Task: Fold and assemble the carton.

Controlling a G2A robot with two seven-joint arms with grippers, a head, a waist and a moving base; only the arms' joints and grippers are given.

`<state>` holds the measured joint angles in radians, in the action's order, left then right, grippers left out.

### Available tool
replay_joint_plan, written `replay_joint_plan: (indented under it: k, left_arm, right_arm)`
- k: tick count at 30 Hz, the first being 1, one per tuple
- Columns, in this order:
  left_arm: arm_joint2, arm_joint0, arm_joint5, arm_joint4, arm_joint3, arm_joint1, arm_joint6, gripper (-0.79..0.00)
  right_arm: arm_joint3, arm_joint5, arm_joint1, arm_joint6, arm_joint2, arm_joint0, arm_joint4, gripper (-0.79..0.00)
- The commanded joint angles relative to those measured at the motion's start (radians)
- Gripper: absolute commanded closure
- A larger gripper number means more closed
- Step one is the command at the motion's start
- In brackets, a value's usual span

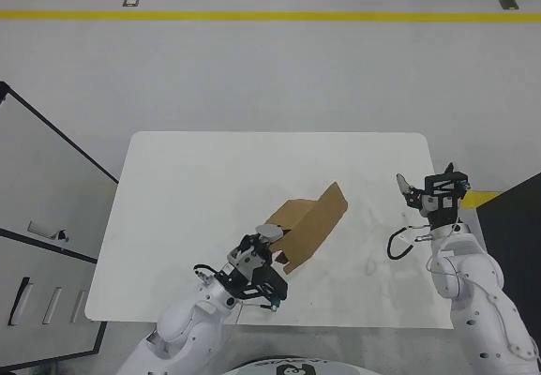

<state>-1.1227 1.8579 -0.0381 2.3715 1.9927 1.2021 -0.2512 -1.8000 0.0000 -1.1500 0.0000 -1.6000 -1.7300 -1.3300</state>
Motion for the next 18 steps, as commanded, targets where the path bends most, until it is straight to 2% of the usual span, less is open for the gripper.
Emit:
replay_joint_plan:
  k: [1,5,9,18]
  left_arm:
    - [0.000,0.000,-0.001,0.007,-0.001,0.000,0.001,0.000]
    - [0.000,0.000,-0.001,0.007,-0.001,0.000,0.001,0.000]
    - [-0.013,-0.002,0.020,-0.130,-0.004,0.001,-0.038,0.000]
    - [-0.096,0.007,0.231,-0.541,0.011,-0.012,-0.255,0.000]
  right_arm:
    - [0.000,0.000,0.000,0.000,0.000,0.000,0.000,-0.785]
    - [0.000,0.000,0.000,0.000,0.000,0.000,0.000,-0.785]
    - [0.000,0.000,0.000,0.000,0.000,0.000,0.000,-0.785]
    - [0.000,0.000,0.000,0.000,0.000,0.000,0.000,-0.785]
